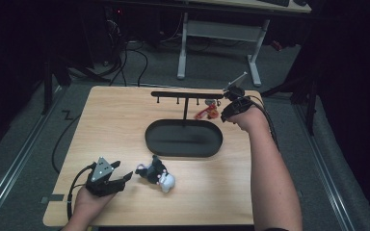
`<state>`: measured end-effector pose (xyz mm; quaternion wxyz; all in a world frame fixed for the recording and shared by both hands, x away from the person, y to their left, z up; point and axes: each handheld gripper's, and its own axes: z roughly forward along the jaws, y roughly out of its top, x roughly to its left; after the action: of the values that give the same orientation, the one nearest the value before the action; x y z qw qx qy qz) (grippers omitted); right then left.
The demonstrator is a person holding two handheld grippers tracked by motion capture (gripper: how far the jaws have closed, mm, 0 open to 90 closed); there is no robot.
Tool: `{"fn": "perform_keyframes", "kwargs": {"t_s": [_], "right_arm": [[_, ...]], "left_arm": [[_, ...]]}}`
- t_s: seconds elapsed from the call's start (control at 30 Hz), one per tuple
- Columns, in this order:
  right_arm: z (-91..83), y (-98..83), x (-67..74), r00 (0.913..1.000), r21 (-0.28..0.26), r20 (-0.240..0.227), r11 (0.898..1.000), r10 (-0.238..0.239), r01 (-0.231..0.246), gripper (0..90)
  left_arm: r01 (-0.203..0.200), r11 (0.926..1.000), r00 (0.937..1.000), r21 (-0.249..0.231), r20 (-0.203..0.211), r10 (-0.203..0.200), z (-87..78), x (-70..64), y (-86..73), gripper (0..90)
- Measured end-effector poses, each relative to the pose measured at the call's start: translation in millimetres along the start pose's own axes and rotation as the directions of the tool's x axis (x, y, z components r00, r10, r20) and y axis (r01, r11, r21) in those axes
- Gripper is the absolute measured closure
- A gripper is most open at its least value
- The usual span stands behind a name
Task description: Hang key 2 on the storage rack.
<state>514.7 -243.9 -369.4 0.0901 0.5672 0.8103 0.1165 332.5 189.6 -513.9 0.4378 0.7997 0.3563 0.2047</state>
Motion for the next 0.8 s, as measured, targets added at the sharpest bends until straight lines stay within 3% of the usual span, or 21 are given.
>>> {"fn": "perform_keyframes", "kwargs": {"t_s": [0.17, 0.3, 0.43, 0.67, 0.8], "right_arm": [[6.4, -15.5, 7.1, 0.9995, -0.028, -0.006, 0.999, -0.032, 0.032, 52.3], [8.8, -37.1, 15.4, 0.9970, -0.095, 0.006, 0.992, -0.078, 0.078, 46.9], [14.0, -65.8, 23.3, 0.9925, -0.140, -0.009, 0.983, -0.122, 0.120, 45.9], [32.6, -120.7, 32.4, 0.9886, -0.199, -0.060, 0.972, -0.138, 0.123, 45.2], [46.7, -151.3, 41.0, 0.9865, -0.262, -0.055, 0.956, -0.155, 0.135, 44.5]], "left_arm": [[-0.011, 0.9999, 0.9999, 0.008, -0.001, 0.011, 1.5, -1.3, 0.8, 36.8], [-0.009, 0.9999, 1.0000, 0.014, 0.001, 0.009, 2.6, -2.5, 0.6, 36.8], [-0.008, 0.9998, 1.0000, 0.020, 0.002, 0.008, 4.2, -4.2, 0.5, 36.8], [0.002, 0.9997, 0.9999, 0.024, 0.011, -0.003, 5.0, -6.4, 0.6, 36.8], [-0.008, 0.9998, 0.9997, 0.018, 0.021, 0.007, 4.5, -9.1, 1.6, 37.9]]}}
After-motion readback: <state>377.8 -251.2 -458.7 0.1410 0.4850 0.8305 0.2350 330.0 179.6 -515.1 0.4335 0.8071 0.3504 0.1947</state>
